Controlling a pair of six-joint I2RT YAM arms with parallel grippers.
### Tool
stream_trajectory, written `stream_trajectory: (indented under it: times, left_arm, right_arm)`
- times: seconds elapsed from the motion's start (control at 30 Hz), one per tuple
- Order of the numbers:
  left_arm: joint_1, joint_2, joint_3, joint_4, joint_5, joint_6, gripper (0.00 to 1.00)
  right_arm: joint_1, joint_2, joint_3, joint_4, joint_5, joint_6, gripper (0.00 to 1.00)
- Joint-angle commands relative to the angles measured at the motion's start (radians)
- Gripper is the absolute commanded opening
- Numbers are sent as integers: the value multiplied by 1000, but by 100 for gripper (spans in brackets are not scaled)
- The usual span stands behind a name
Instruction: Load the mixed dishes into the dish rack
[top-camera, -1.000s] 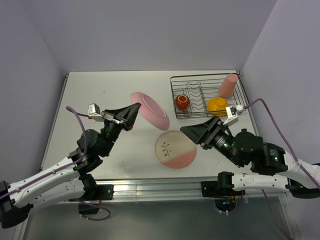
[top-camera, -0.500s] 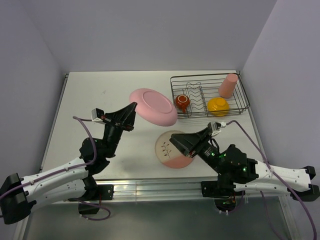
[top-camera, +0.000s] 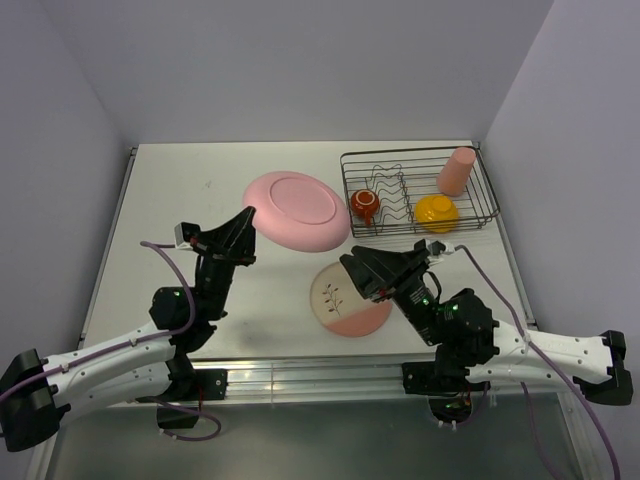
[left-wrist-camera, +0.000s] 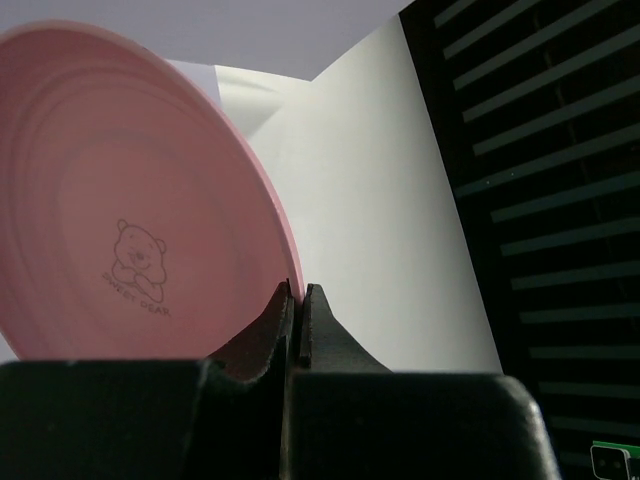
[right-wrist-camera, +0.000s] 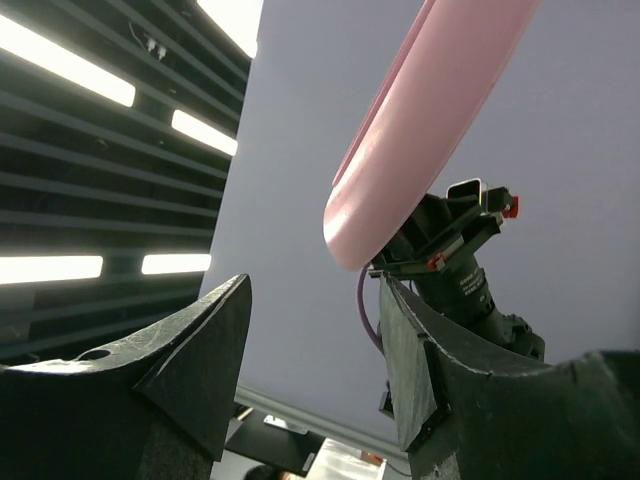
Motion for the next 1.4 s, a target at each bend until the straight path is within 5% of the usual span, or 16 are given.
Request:
stream_trajectory:
  times: [0.0, 0.57, 0.77, 1.07, 1.13, 1.2, 1.23, 1.27, 1.37]
  left_arm:
    - [3, -25, 2, 122, 14, -24, 0]
    - [3, 0, 0, 159, 51, -50, 0]
    - [2, 14, -11, 180, 59, -64, 0]
    - [2, -3, -23, 138, 62, -83, 0]
    - [2, -8, -20, 101, 66, -87, 0]
    - [2, -3, -23, 91, 72, -98, 0]
    - [2, 0, -24, 96, 75, -104, 0]
    - [2, 9, -32, 100, 77, -109, 0]
    - [2, 11, -52, 102, 88, -121, 8]
  right_arm:
    - [-16, 27, 23, 95, 4, 26, 61]
    - [-158, 122, 24, 186, -103, 114, 61]
    - [-304, 251, 49, 301, -272, 216, 60]
    - [-353, 366, 138, 343, -442, 207, 57]
    - [-359, 344, 138, 336, -448, 192, 51]
    - [-366, 314, 125, 332, -450, 178, 35]
    - [-373, 303, 122, 326, -453, 174, 23]
    - [-376, 291, 119, 302, -456, 170, 1]
    - [-381, 234, 115, 230, -449, 143, 0]
